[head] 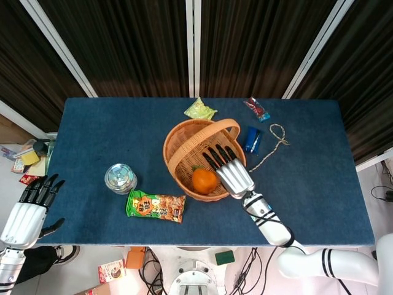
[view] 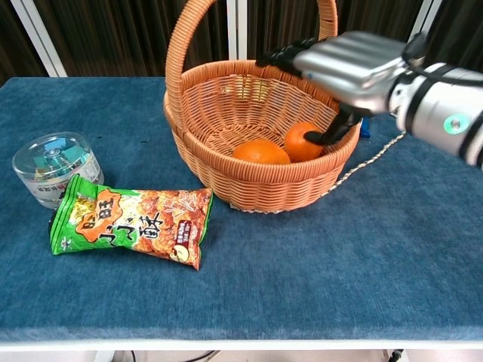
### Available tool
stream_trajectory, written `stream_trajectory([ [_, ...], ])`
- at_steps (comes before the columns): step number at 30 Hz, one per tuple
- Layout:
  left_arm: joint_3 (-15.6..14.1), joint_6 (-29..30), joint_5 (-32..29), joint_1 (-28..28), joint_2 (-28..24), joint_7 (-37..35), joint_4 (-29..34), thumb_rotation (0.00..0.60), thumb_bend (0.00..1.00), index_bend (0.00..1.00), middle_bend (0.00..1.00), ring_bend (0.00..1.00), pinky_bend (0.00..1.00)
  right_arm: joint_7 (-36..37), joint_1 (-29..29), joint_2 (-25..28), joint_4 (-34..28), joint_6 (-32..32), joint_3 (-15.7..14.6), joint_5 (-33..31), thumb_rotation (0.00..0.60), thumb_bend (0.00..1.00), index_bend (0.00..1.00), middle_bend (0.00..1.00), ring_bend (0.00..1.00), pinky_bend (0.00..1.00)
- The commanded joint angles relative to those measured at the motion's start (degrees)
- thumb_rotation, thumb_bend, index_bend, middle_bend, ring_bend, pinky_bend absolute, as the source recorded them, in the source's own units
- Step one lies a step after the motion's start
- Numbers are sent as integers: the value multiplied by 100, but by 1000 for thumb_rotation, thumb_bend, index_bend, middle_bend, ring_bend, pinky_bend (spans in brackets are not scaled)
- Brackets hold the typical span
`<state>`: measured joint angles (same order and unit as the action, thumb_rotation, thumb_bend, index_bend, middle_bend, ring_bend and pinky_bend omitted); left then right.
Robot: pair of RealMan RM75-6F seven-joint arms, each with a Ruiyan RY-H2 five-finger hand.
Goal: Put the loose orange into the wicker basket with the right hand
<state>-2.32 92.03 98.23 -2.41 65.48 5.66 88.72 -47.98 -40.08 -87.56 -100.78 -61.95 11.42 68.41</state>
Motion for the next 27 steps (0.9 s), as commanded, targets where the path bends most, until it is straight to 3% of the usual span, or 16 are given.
stream_trajectory([
  [1,1,-11,-8,-1,8,22,11,600,128,101,25,0,117,510,366,583,-417,-449,-230,562,600,298,0,41,0,134],
  [7,-3,-24,-8,1,21,92,45,600,128,102,25,0,117,1903,1137,1575,-476,-1271,-793,1650,600,303,0,54,0,134],
  [11,3,-1,-13,15,32,118,58,600,128,102,25,0,117,2909,1768,1957,295,-1898,-1303,2185,600,303,0,37,0,112],
  [15,14,7,-34,24,41,140,76,600,128,102,25,0,117,3658,2261,2138,1219,-2090,-1692,2202,600,250,0,0,0,3],
  [23,29,5,-51,32,77,233,88,600,128,102,25,0,117,5152,3060,1590,3032,-2492,-1637,1753,600,224,0,0,0,0],
  [27,21,-20,-48,25,81,264,95,600,128,101,25,0,117,5519,3240,1427,3472,-2694,-1557,1788,600,224,0,0,0,0],
])
